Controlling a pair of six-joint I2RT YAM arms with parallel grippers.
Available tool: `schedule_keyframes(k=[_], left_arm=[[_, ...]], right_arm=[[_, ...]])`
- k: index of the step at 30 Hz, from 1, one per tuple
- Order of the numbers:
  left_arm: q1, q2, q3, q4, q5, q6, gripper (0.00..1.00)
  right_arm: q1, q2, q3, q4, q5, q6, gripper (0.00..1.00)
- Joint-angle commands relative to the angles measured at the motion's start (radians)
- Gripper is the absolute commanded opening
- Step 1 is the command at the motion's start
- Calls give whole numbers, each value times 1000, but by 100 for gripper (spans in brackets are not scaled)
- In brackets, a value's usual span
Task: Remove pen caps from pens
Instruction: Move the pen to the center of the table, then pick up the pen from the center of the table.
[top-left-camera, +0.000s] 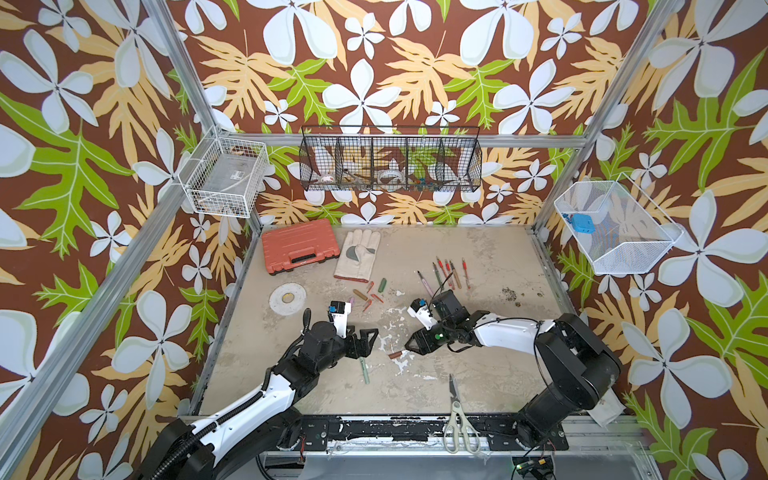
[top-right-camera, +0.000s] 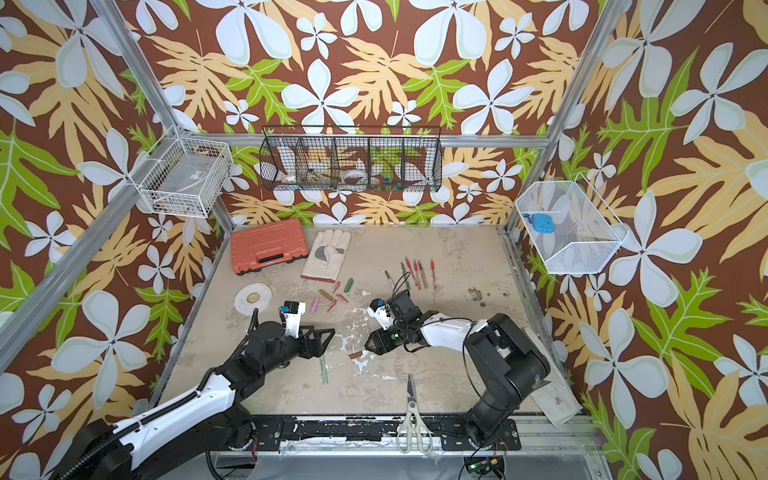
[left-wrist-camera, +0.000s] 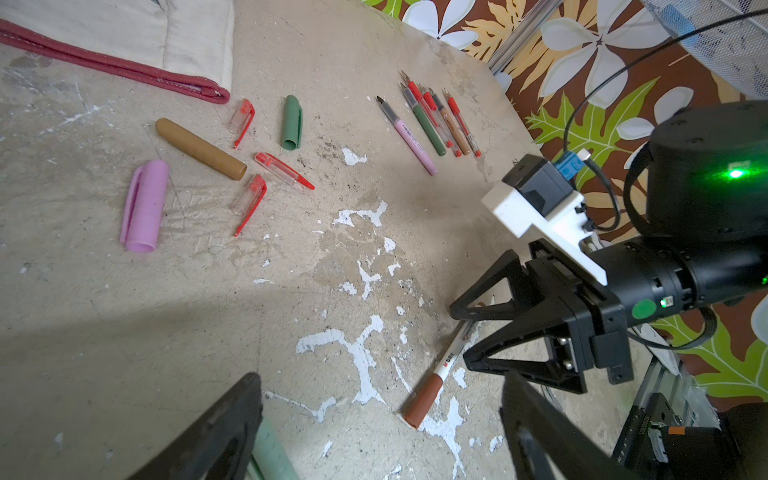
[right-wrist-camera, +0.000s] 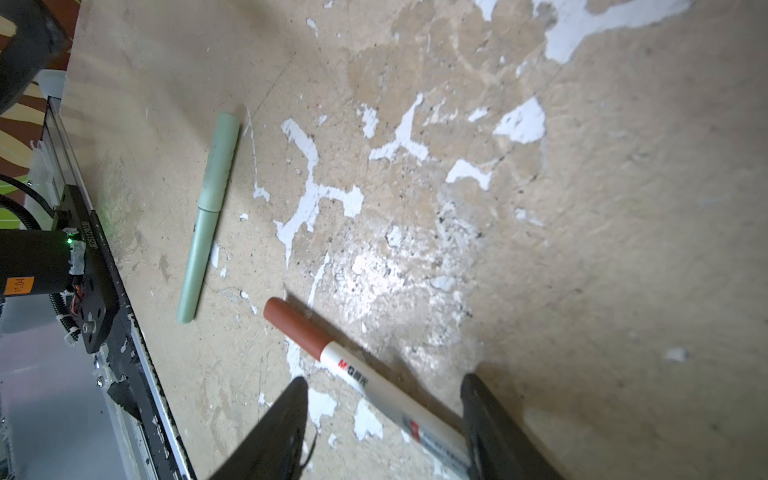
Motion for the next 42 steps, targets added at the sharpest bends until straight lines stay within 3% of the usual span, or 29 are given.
schedule_keyframes(k=[1,8,11,14,17,21,29,35,42], left_arm=[[-1,-1,7,14,-4,8,91],[-1,15,6,11,1,11,90],[0,7,3,13,1,8,91],[-1,0,0,13,0,6,90],[0,-3,-2,19,7,4,91],[-1,-8,-4,31,25,-6,91],[-1,-40,-15,34,38,-24,91],[0,-31,-17,36,52,-36,91],[-1,27,-5,36,78,-42,90]], right_arm=[[11,-21,-6,-20,58,-47,63],[145,-155,64,-86,316,-161,69],[155,-278,80,-77,341,-256,69],[128,-443,49,-31,344,-409,68],[52,-603,-43,78,225,-516,68],[51,-725,-190,178,209,-768,80],[48,-590,-161,65,131,-952,81],[47,-458,-134,8,103,-968,78],[75,-360,-139,-9,204,-987,77]])
